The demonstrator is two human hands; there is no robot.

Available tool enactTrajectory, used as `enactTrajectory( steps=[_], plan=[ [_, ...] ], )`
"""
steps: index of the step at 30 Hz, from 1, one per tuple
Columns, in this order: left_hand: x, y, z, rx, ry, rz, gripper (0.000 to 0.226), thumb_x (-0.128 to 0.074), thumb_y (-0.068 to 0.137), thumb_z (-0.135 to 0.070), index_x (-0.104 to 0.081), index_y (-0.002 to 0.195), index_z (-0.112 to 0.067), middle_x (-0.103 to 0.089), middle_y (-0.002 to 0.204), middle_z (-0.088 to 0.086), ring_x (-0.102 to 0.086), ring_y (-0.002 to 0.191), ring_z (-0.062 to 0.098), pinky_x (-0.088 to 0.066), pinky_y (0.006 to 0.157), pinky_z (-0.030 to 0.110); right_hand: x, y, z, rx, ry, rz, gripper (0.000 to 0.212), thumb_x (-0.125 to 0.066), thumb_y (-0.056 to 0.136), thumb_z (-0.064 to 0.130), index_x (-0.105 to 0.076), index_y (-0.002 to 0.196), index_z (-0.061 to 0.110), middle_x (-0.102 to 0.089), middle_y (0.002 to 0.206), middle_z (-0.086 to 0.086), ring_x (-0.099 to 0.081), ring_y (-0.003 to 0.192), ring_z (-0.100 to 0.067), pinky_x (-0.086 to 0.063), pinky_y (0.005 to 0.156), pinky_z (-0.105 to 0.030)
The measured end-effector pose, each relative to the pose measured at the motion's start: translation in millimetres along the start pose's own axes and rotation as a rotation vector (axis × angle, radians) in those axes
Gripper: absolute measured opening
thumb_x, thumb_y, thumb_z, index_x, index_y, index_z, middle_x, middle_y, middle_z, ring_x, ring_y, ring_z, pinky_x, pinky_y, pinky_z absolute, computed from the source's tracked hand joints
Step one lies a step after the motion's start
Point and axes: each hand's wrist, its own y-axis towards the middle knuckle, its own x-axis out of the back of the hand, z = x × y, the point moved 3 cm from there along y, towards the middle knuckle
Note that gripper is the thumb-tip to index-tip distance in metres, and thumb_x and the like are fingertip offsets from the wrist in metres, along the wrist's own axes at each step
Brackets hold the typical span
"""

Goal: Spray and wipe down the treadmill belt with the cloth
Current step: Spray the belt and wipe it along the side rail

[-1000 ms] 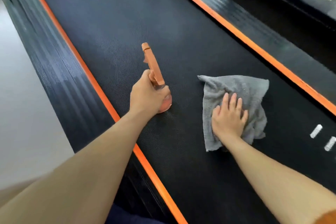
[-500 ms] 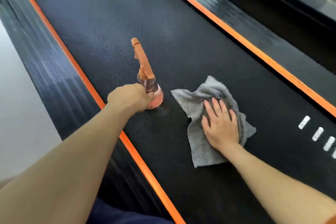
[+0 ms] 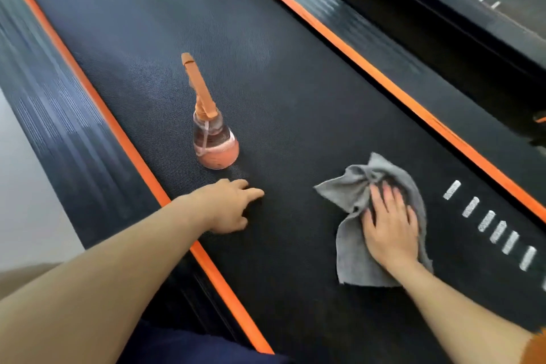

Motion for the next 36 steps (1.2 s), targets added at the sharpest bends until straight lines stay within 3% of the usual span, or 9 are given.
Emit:
enactTrajectory(
  steps=[2, 3, 7, 13, 21, 27, 29, 32, 36],
  plan=[
    [4, 0, -2, 0.017, 0.008, -0.060, 0.069, -0.051, 0.099, -0.032, -0.014, 0.157, -0.033, -0.013, 0.164, 0.005, -0.026, 0.144, 0.031, -0.032, 0.114, 0.044, -5, -4, 20, -0.272, 0.020, 0.012, 0.068, -0.037, 0.094, 0.030, -0.015, 0.159, 0.025, -0.013, 0.167, -0.002, -0.010, 0.153, -0.023, -0.014, 0.120, -0.052],
    [6, 1, -5, 0.015, -0.002, -0.086, 0.068, -0.050, 0.099, -0.031, -0.014, 0.157, -0.032, -0.012, 0.164, 0.005, -0.024, 0.145, 0.030, -0.031, 0.115, 0.043, -11, -14, 46, -0.271, 0.005, 0.022, 0.068, -0.039, 0.095, 0.027, -0.016, 0.159, 0.022, -0.012, 0.167, -0.004, -0.009, 0.153, -0.025, -0.012, 0.120, -0.053],
    [4, 6, -23, -0.052, 0.042, -0.161, 0.056, -0.046, 0.098, -0.028, -0.030, 0.152, -0.028, -0.028, 0.156, 0.004, -0.039, 0.138, 0.030, -0.039, 0.108, 0.041, -28, -62, 165, 0.260, 0.062, 0.041, 0.056, -0.040, 0.088, 0.041, -0.055, 0.140, 0.024, -0.046, 0.152, -0.005, -0.041, 0.142, -0.025, -0.020, 0.112, -0.053],
    [-3, 0, -37, -0.065, 0.177, -0.184, 0.050, -0.043, 0.096, -0.026, -0.038, 0.146, -0.027, -0.038, 0.149, -0.002, -0.044, 0.130, 0.021, -0.045, 0.103, 0.038, -25, -56, 115, 0.666, -0.002, 0.170, 0.056, -0.040, 0.093, 0.049, -0.043, 0.147, 0.035, -0.036, 0.158, 0.005, -0.034, 0.144, -0.017, -0.024, 0.113, -0.045],
    [24, -5, -65, -0.019, 0.177, -0.259, 0.055, -0.042, 0.097, -0.018, -0.032, 0.151, -0.017, -0.029, 0.157, -0.006, -0.034, 0.141, 0.016, -0.034, 0.112, 0.031, 11, 49, -77, 0.067, -0.049, 0.086, 0.063, -0.021, 0.099, 0.051, -0.016, 0.158, 0.031, -0.018, 0.165, 0.004, -0.013, 0.151, -0.018, -0.016, 0.120, -0.048],
    [15, 31, -119, -0.068, 0.045, -0.290, 0.062, -0.045, 0.098, -0.020, -0.022, 0.155, -0.021, -0.016, 0.163, -0.002, -0.022, 0.147, 0.020, -0.037, 0.112, 0.038, 9, 64, -31, -0.273, 0.113, -0.018, 0.061, -0.022, 0.102, 0.041, -0.016, 0.159, 0.022, -0.007, 0.167, 0.000, -0.004, 0.153, -0.019, -0.010, 0.121, -0.054],
    [13, 40, -136, -0.159, 0.006, -0.314, 0.062, -0.048, 0.096, -0.017, -0.027, 0.154, -0.021, -0.019, 0.162, 0.002, -0.022, 0.147, 0.022, -0.036, 0.113, 0.041, -3, 26, 33, -0.132, 0.144, -0.017, 0.065, -0.016, 0.098, 0.043, -0.019, 0.158, 0.019, -0.011, 0.167, -0.006, -0.005, 0.154, -0.024, -0.006, 0.121, -0.054],
    [10, 26, -121, -0.257, 0.072, -0.406, 0.055, -0.054, 0.092, -0.014, -0.045, 0.145, -0.022, -0.035, 0.155, 0.003, -0.035, 0.142, 0.023, -0.042, 0.110, 0.040, -19, -46, 123, 0.327, 0.127, 0.098, 0.067, -0.025, 0.093, 0.046, -0.035, 0.154, 0.019, -0.036, 0.158, -0.006, -0.016, 0.149, -0.026, -0.002, 0.121, -0.051],
    [-12, -5, -59, -0.137, 0.232, -0.256, 0.057, -0.051, 0.094, -0.022, -0.038, 0.149, -0.029, -0.027, 0.159, 0.003, -0.031, 0.145, 0.022, -0.047, 0.105, 0.040, -26, -77, 126, 0.624, 0.144, 0.180, 0.055, -0.035, 0.095, 0.046, -0.046, 0.147, 0.030, -0.041, 0.156, 0.000, -0.031, 0.146, -0.021, -0.021, 0.119, -0.052]
  ],
)
